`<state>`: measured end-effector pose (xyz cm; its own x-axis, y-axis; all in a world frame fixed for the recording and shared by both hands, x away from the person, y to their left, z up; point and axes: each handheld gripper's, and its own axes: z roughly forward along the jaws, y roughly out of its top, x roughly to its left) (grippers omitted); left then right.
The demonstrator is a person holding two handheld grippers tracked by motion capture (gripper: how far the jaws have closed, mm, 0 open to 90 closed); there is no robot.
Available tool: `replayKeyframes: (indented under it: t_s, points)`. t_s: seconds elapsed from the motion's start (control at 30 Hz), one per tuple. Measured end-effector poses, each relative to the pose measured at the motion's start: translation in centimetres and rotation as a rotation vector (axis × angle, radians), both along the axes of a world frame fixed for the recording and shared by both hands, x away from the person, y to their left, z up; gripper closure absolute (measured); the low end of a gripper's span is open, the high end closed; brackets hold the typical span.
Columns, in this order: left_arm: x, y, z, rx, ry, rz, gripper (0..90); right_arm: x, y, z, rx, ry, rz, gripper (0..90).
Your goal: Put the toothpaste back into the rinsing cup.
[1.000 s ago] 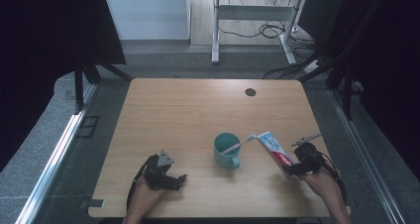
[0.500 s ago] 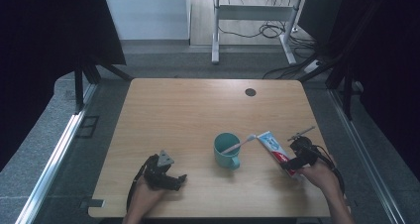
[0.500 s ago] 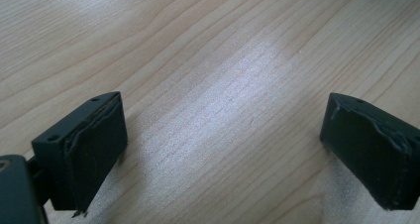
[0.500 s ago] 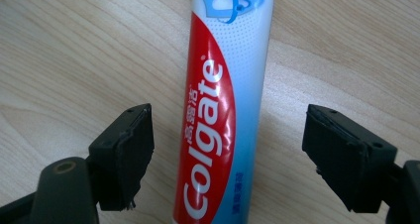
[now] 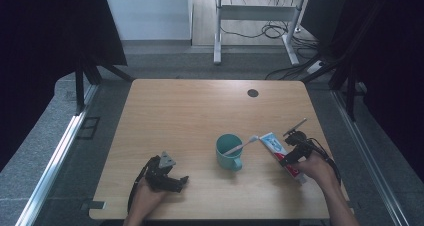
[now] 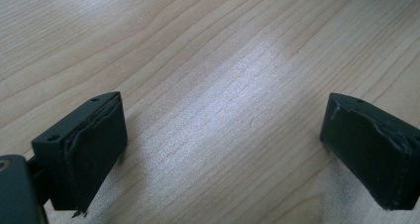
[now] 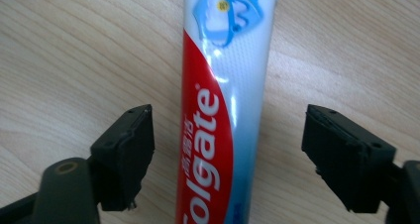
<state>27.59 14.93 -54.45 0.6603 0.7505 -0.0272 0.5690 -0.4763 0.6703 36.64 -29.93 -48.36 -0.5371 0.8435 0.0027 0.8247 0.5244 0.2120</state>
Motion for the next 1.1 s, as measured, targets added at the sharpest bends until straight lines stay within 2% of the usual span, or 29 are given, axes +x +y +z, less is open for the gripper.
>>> replayKeyframes:
  t_s: [0.03,0.17,0.4,0.53,0.7,0.87,0.97,1.1]
  points:
    - [0.0,0.0,0.0,0.001,0.000,0.000,4.1,0.2,0.2,0.1,0.001,0.004,0.000,24.5]
    - [0.0,0.0,0.0,0.001,0.000,0.000,4.1,0.9,1.1,0.0,-0.043,0.036,0.026,30.9]
    - [0.0,0.0,0.0,0.000,0.000,-0.001,4.1,1.5,1.7,-0.9,-0.091,0.092,0.036,33.7]
    - [0.0,0.0,0.0,0.000,0.000,0.000,4.1,1.7,1.7,-1.3,-0.088,0.107,0.026,37.3]
    - [0.0,0.0,0.0,0.000,0.000,-0.001,4.1,1.9,1.6,-1.6,-0.084,0.102,0.014,47.0]
    - [0.0,0.0,0.0,0.000,0.000,0.000,4.1,2.0,1.3,-1.6,-0.070,0.108,0.008,48.6]
    - [0.0,0.0,0.0,0.000,0.000,0.000,4.1,2.0,1.3,-1.5,-0.064,0.115,-0.007,52.9]
    - [0.0,0.0,0.0,0.000,0.000,0.000,4.1,2.1,1.3,-1.1,-0.067,0.117,-0.003,63.7]
